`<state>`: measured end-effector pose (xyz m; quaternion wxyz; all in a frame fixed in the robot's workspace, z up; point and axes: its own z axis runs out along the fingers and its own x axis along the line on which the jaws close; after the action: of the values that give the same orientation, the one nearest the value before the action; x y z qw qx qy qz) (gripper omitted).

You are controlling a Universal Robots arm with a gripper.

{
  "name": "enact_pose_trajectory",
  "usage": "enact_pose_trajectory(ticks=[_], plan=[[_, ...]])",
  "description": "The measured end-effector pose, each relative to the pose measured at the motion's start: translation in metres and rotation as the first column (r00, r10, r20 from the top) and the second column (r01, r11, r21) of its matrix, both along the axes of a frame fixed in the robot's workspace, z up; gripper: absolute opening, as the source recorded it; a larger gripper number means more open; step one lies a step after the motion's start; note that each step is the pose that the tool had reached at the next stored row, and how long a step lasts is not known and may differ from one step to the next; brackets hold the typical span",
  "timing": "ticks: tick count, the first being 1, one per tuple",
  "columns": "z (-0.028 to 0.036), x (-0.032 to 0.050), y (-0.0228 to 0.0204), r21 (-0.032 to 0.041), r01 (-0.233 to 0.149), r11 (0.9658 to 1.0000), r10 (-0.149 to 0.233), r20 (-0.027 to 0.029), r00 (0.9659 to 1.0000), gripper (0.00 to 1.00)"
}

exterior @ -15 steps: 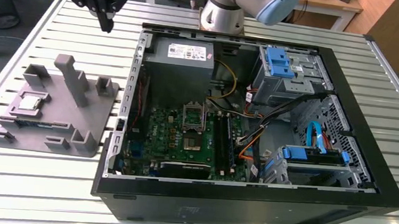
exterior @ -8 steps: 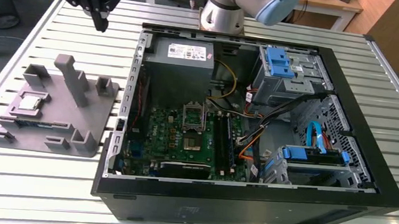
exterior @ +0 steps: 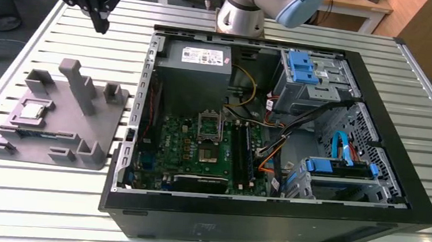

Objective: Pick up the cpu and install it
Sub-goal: 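Reach for the cpu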

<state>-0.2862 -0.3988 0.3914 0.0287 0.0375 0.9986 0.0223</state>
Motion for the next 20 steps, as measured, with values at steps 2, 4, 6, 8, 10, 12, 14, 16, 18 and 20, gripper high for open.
enact_pose_trajectory(ticks=[2, 4, 6, 8, 10, 12, 14, 16, 18, 20], plan=[[-0.0001, -0.0031, 0.0, 0.0, 0.0, 1.0, 0.0, 0.0005, 1.0, 0.11], [-0.0002, -0.0058, 0.0, 0.0, 0.0, 1.0, 0.0, 0.001, 1.0, 0.11], [-0.0003, -0.0066, 0.0, 0.0, 0.0, 1.0, 0.0, 0.0012, 1.0, 0.11], [-0.0003, -0.0066, 0.0, 0.0, 0.0, 1.0, 0.0, 0.0011, 1.0, 0.11], [-0.0002, -0.0068, 0.0, 0.0, 0.0, 1.0, 0.0, 0.0011, 1.0, 0.11], [-0.0002, -0.0068, 0.0, 0.0, 0.0, 1.0, 0.0, 0.001, 1.0, 0.11], [-0.0004, -0.0069, 0.0, 0.0, 0.0, 1.0, 0.0, -0.0104, 0.9999, 0.11], [-0.0008, -0.0067, 0.0, -0.0002, 0.0, 1.0, 0.0, -0.0429, 0.9991, 0.11], [-0.0013, -0.0067, 0.0, 0.0, 0.0, 1.0, 0.0, -0.0682, 0.9977, 0.11], [-0.0016, -0.0068, 0.0, 0.0001, 0.0, 1.0, 0.0, -0.0802, 0.9968, 0.11]])
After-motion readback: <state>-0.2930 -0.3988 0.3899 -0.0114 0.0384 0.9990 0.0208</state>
